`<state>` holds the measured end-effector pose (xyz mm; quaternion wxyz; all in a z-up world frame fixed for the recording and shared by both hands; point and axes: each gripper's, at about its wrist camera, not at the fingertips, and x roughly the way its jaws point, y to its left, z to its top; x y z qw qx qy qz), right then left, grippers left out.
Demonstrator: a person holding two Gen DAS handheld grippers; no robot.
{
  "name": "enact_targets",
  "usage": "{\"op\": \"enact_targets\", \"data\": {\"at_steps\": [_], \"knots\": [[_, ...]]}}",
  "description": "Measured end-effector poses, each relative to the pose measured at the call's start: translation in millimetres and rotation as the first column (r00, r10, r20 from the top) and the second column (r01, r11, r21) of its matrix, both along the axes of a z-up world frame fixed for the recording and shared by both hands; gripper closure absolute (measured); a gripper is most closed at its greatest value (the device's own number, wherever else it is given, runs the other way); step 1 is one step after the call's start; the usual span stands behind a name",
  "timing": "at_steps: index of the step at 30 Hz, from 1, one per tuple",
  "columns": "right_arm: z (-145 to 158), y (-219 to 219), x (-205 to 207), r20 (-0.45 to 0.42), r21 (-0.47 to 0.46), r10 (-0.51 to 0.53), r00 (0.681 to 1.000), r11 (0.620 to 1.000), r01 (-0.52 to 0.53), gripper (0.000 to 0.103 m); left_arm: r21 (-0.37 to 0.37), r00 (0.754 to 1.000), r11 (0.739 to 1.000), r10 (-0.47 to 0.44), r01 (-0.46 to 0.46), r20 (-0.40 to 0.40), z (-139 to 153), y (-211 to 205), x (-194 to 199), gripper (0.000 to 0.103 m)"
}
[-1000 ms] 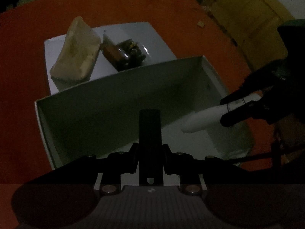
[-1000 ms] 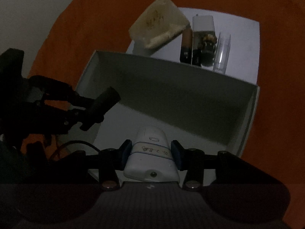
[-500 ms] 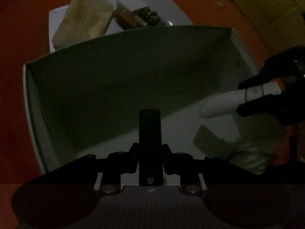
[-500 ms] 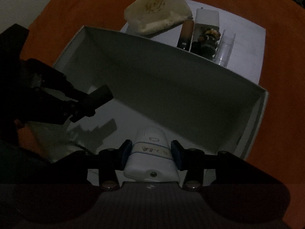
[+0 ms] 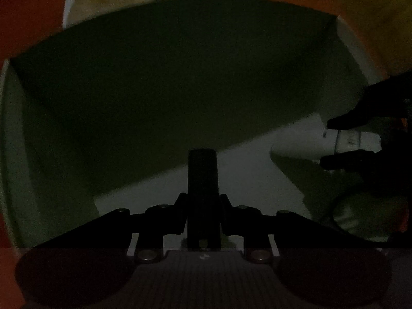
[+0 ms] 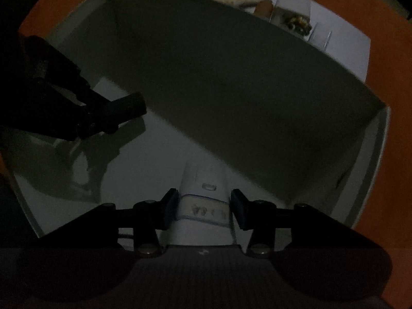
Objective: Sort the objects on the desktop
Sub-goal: 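Lower the remote into the white box and open the right tool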
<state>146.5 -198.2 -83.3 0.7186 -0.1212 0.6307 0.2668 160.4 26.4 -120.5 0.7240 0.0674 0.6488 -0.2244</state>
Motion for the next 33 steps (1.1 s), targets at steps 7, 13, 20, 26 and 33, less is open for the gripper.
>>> {"op": "enact_targets", "data": {"at_steps": [7, 13, 20, 26, 33], "knots": [[-24, -2, 3, -0.107, -0.052, -0.038, 0.994, 0.998, 0.032, 0.075, 0.015, 0.999, 1.0, -0.009, 0.01, -0.044, -10, -6, -3, 0.082], [-31, 2, 6, -0.1, -0.089, -0.039, 0.994, 0.996, 0.03, 0.074, 0.032, 0.997, 0.999, -0.003, 0.005, -0.079, -19, -10, 3, 0.082], [-31, 0, 2, -0.094, -0.092, -0.041, 0.995, 0.995, 0.032, 0.072, 0.046, 0.999, 0.999, -0.02, 0.022, -0.047, -15, -17, 3, 0.081], [-31, 8, 2, -0.095, -0.094, -0.042, 0.995, 0.995, 0.033, 0.071, 0.059, 0.999, 0.998, 0.0, 0.003, -0.038, -16, -14, 9, 0.018], [-27, 8, 2, -0.091, -0.094, -0.051, 0.995, 0.995, 0.042, 0.071, 0.036, 0.999, 0.999, 0.007, -0.005, -0.042, -15, -12, 10, 0.017]]}}
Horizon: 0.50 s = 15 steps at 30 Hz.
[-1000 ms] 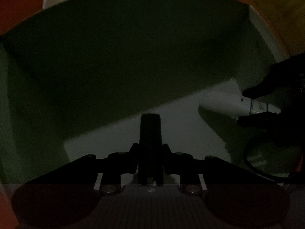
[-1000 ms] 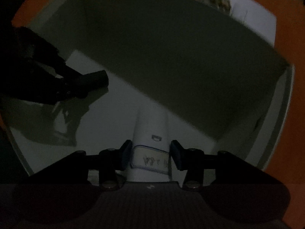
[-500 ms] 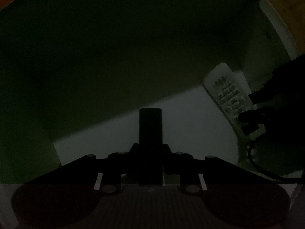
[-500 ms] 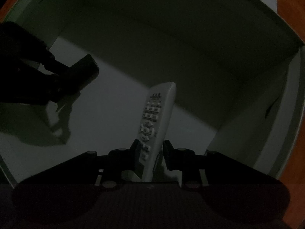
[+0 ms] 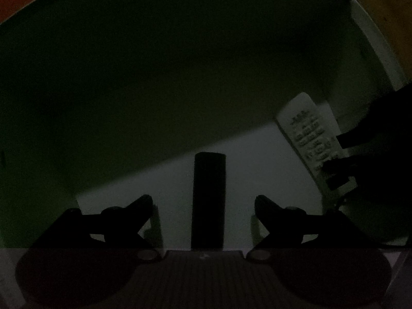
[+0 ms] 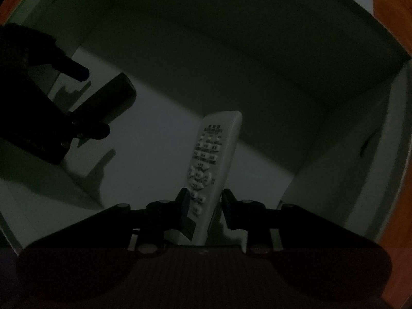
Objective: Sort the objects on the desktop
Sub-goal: 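Lower the remote into the white box and open the right tool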
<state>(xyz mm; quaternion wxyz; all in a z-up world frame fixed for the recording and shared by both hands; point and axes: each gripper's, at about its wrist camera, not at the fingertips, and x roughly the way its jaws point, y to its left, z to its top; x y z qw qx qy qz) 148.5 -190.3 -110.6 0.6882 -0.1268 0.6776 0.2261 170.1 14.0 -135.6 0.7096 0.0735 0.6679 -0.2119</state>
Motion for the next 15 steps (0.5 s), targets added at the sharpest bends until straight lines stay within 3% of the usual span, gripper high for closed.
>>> {"op": "enact_targets", "data": {"at_steps": [4, 6, 8, 15], "knots": [[8, -3, 3, 0.017, 0.01, -0.015, 1.0, 1.0, 0.015, 0.065, -0.017, 1.0, 1.0, 0.001, -0.001, 0.014, 7, 5, 2, 0.015], [14, -2, 6, 0.033, 0.029, -0.023, 0.999, 0.999, 0.023, 0.046, -0.036, 1.0, 0.999, 0.006, -0.005, 0.03, 12, 7, 3, 0.01], [22, -1, 8, 0.052, 0.054, -0.033, 0.998, 0.998, 0.03, 0.036, -0.049, 0.999, 0.999, 0.016, -0.014, 0.049, 17, 8, 4, 0.006], [39, 2, 11, 0.101, 0.09, -0.046, 0.994, 0.995, 0.037, 0.022, -0.078, 0.996, 0.997, 0.016, -0.01, 0.082, 27, 9, 2, 0.006]]}}
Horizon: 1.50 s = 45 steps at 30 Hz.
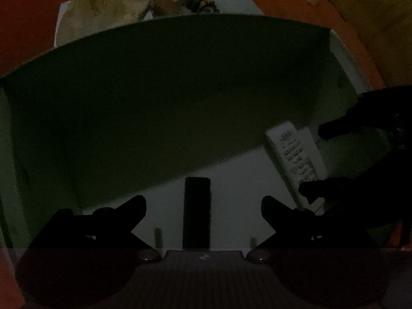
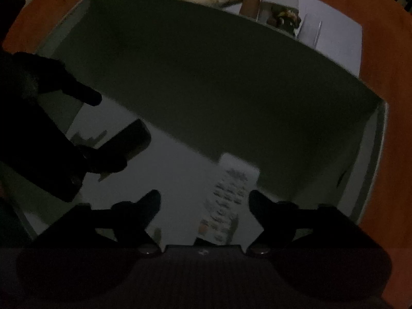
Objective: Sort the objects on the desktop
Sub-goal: 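Lower the remote into the white box and open the right tool, then withdraw the right tool from the box, leaving the remote inside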
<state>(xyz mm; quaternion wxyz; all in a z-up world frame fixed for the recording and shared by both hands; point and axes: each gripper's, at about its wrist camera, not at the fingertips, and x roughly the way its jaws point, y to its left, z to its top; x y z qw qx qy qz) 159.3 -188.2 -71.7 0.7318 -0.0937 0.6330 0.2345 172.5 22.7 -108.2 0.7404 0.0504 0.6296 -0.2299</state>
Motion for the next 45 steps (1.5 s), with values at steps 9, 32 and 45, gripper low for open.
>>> {"op": "enact_targets", "data": {"at_steps": [9, 32, 45], "knots": [[-2, -3, 2, -0.036, 0.007, -0.039, 0.999, 0.999, 0.04, 0.02, -0.02, 1.0, 1.0, 0.002, -0.002, 0.015, -2, -9, -1, 0.006], [3, -5, 4, -0.059, 0.017, -0.076, 0.995, 0.997, 0.078, 0.012, -0.053, 0.999, 0.998, 0.03, -0.029, 0.026, 14, -4, 5, 0.003], [2, -7, 2, -0.06, 0.016, -0.079, 0.995, 0.997, 0.08, 0.012, -0.06, 0.999, 0.998, 0.03, -0.028, 0.038, 19, -4, 7, 0.003]]}}
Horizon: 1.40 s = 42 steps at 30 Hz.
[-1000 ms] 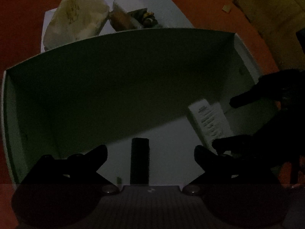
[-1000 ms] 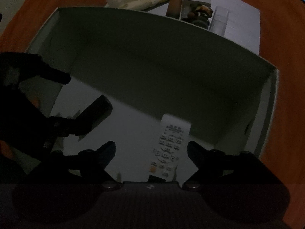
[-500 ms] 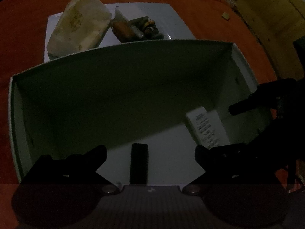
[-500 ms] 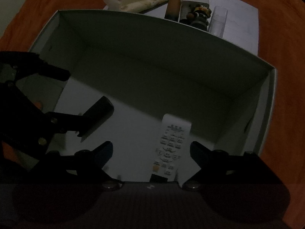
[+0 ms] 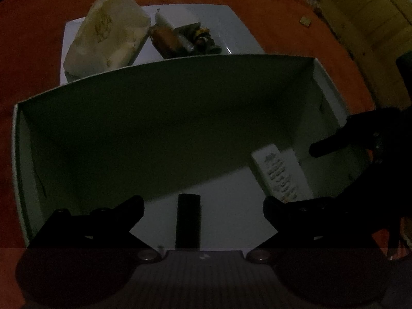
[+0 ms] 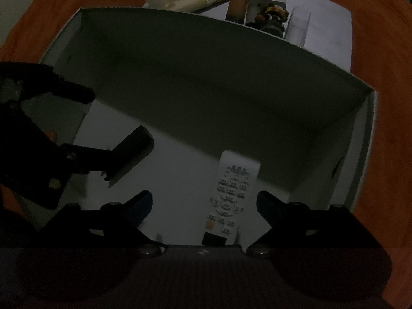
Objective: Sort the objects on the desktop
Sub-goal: 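Withdraw the right tool from the box, leaving the remote inside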
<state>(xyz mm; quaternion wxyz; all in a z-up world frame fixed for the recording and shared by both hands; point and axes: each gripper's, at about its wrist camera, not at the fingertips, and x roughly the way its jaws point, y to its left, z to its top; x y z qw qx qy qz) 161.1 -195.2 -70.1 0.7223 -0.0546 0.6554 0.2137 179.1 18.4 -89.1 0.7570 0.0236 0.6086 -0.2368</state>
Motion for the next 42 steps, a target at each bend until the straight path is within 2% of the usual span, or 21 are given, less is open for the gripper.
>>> {"op": "enact_targets", "data": {"at_steps": [6, 17, 25, 42], "knots": [[5, -5, 1, 0.025, 0.004, -0.017, 1.0, 1.0, 0.017, 0.012, -0.016, 1.0, 1.0, 0.006, -0.006, 0.018, 10, 2, 2, 0.003], [33, -12, 17, 0.094, 0.038, -0.049, 0.994, 0.998, 0.046, 0.012, -0.044, 0.997, 0.999, 0.009, -0.006, 0.078, 37, 2, 11, 0.003], [53, -24, 30, 0.145, 0.072, -0.098, 0.984, 0.993, 0.089, 0.012, -0.069, 0.99, 0.996, 0.063, -0.055, 0.128, 58, 13, 26, 0.003], [55, -26, 34, 0.143, 0.072, -0.107, 0.984, 0.993, 0.097, 0.012, -0.072, 0.989, 0.995, 0.075, -0.066, 0.13, 58, 17, 30, 0.003]]}}
